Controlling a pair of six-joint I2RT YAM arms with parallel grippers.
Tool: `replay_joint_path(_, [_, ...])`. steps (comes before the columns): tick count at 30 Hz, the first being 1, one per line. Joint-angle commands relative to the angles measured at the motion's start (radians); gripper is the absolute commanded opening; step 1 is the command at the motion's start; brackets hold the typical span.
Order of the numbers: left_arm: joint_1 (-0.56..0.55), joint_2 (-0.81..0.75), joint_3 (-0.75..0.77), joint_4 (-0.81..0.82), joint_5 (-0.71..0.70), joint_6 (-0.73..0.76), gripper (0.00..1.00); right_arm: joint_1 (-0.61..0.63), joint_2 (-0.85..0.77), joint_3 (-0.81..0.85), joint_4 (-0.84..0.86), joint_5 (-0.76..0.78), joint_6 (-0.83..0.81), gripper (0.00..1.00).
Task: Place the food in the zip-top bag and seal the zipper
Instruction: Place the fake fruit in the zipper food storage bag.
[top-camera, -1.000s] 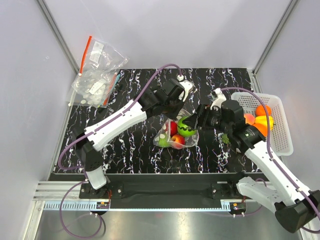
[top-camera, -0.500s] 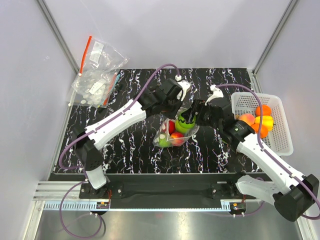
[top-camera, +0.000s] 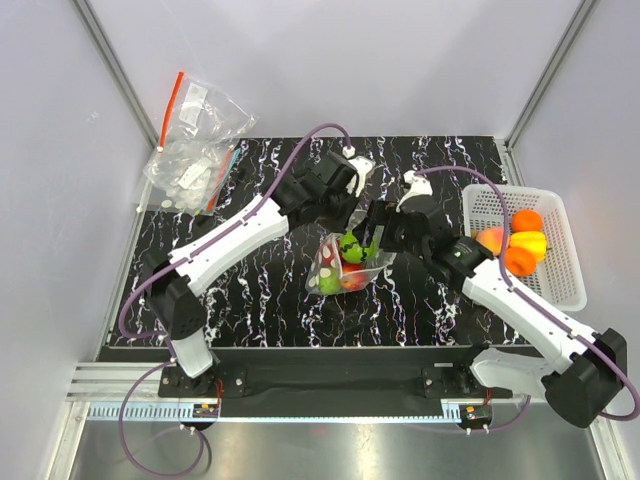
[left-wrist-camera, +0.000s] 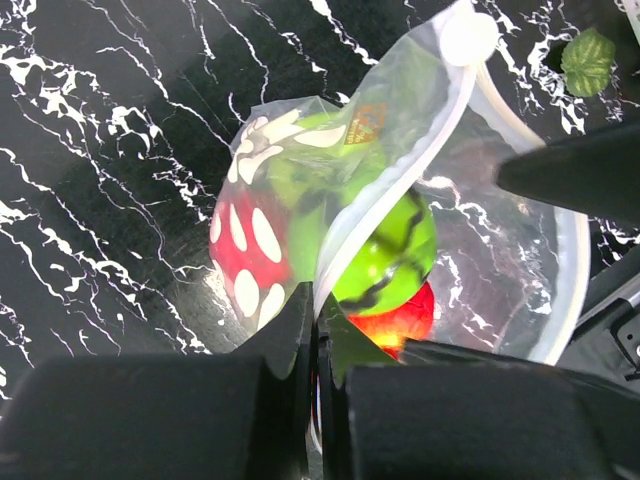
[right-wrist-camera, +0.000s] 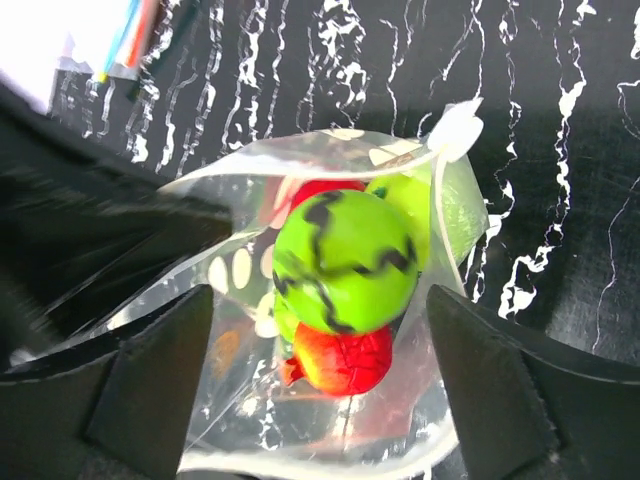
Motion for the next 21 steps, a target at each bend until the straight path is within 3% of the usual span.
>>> replay_joint_path(1, [0.022, -0.052, -0.026, 0.040, 0.024, 0.014, 0.02, 0.009, -0.066, 0.063, -0.028, 0.034, -0.011, 0.92])
replay_joint_path(8, [0.041, -0.061, -0.061, 0.052, 0.018, 0.017, 0.02, 0.010, -0.150, 0.098, -0.175, 0.051, 0.010, 0.65])
replay_joint_path(12, [0.044, -0.069, -0.069, 0.056, 0.018, 0.017, 0.02, 0.009, -0.129, 0.104, -0.265, 0.061, 0.034, 0.63])
replay_joint_path(17, [0.044, -0.084, -0.061, 0.046, 0.013, 0.017, 0.02, 0.009, -0.086, 0.068, -0.238, 0.057, 0.073, 0.65])
replay_joint_path(21, [0.044, -0.098, -0.050, 0.028, 0.001, 0.020, 0.02, 0.009, -0.015, 0.089, -0.259, 0.087, 0.111, 0.60])
